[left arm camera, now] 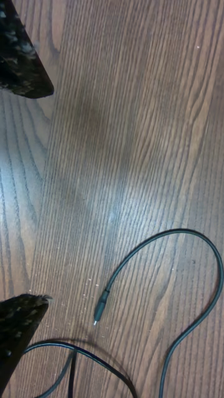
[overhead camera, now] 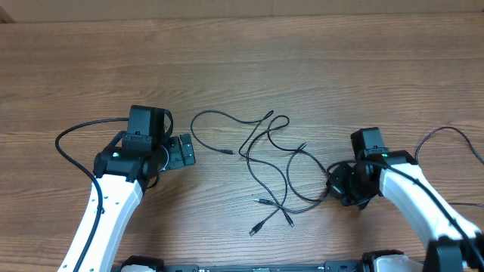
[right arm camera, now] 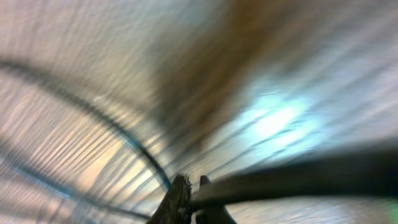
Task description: Untangle cables
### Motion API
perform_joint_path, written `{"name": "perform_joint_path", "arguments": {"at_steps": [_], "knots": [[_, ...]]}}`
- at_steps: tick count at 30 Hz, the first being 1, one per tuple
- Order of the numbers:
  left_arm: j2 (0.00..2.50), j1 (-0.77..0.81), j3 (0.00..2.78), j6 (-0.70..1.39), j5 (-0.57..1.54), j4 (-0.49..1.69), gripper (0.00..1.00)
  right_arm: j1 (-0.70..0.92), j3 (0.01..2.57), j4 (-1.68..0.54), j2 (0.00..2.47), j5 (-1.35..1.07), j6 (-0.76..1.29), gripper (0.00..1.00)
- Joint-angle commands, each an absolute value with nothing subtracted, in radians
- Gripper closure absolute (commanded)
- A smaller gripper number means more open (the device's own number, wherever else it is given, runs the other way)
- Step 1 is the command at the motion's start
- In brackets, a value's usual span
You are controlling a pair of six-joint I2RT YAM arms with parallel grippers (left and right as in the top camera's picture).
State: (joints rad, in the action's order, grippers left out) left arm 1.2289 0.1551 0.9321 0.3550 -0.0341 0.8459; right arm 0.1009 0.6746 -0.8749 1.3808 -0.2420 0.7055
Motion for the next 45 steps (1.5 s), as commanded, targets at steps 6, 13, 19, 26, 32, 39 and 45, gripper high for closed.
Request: {"name": "perform_joint_path", "arguments": {"at_steps": [6,13,19,26,32,39,45], "knots": [[1.230,0.151,0.951,0.329,-0.029,0.845,0.00,0.107,0.718,-0.888,1.163,-0.447,0.380,0.96],[1.230,0.151,0.951,0.329,-0.029,0.845,0.00,0.107,0.718,-0.936,1.009,-0.505,0.309,0.96],[1.230,0.151,0.951,0.329,-0.029,0.844,0.00,0.107,0.757,-0.929,0.893,-0.530,0.310,0.96],[1.230,0.151,0.951,0.329,-0.029,0.845,0.00,0.095,0.826,-0.921,0.842,-0.447,0.422,0.96],[1.230,0.151,0.951,0.329,-0.029,0.844,0.00,0.044,0.833,-0.901,0.842,-0.271,0.604,0.96],[1.230,0.151,0.951,0.329,-0.029,0.845,0.00,-0.130,0.833,-0.875,0.842,-0.209,0.764,0.96],[1.230,0.151,0.951,0.329,-0.029,0.845,0.00,-0.357,0.833,-0.834,0.842,-0.210,0.815,0.96]]}}
